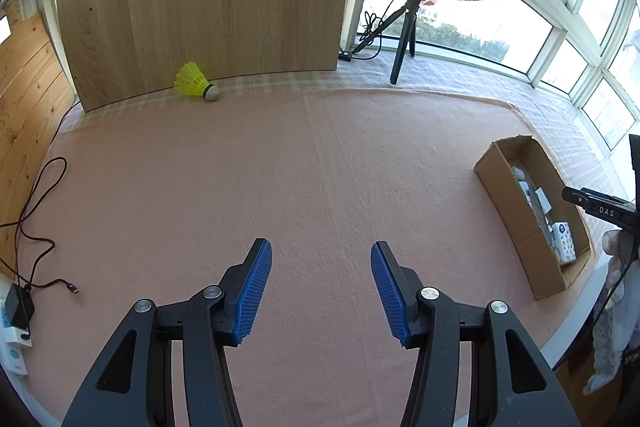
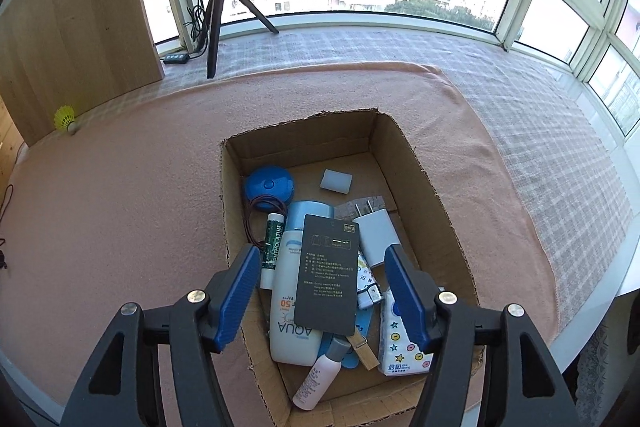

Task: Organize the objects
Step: 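Carry the black card into the box and open the right tool, then move the left tool to the yellow shuttlecock and grasp its base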

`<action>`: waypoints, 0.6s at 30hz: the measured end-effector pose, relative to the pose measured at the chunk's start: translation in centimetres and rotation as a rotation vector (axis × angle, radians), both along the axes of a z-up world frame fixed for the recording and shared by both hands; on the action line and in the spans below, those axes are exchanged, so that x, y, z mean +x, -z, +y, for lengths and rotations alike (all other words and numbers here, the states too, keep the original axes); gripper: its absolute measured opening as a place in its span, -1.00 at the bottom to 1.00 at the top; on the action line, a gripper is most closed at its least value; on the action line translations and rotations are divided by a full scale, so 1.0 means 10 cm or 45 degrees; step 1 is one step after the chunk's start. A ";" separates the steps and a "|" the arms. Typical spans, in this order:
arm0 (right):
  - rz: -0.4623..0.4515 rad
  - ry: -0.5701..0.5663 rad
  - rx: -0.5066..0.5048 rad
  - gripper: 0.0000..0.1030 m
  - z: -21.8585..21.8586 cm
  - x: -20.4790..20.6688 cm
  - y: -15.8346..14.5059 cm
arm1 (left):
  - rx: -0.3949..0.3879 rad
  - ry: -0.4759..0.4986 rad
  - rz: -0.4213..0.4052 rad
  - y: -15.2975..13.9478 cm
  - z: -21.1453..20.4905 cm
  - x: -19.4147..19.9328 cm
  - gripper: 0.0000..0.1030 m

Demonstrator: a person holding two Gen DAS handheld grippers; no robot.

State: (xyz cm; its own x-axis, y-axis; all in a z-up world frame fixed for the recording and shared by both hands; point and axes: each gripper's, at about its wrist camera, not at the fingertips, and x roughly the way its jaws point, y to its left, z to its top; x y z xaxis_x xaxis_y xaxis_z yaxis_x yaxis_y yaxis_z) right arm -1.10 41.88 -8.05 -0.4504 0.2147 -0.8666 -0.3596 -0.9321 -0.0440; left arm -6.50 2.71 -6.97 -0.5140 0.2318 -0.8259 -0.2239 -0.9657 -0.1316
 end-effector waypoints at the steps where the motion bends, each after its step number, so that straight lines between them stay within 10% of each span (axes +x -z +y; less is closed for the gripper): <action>1: 0.005 0.001 0.001 0.18 0.00 0.00 -0.02 | 0.000 -0.002 0.001 0.00 -0.01 -0.01 0.08; 18: 0.161 -0.128 -0.033 0.18 -0.55 -0.12 -0.46 | -0.063 -0.114 0.023 -0.02 -0.40 -0.45 0.08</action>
State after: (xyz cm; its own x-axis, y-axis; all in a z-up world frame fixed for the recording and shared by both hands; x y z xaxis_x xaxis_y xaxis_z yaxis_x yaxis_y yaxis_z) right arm -2.26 36.34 -3.42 -0.5740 0.1412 -0.8066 -0.2660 -0.9638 0.0206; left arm -10.98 -1.32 -6.74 -0.5455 0.1435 -0.8257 -0.1379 -0.9872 -0.0804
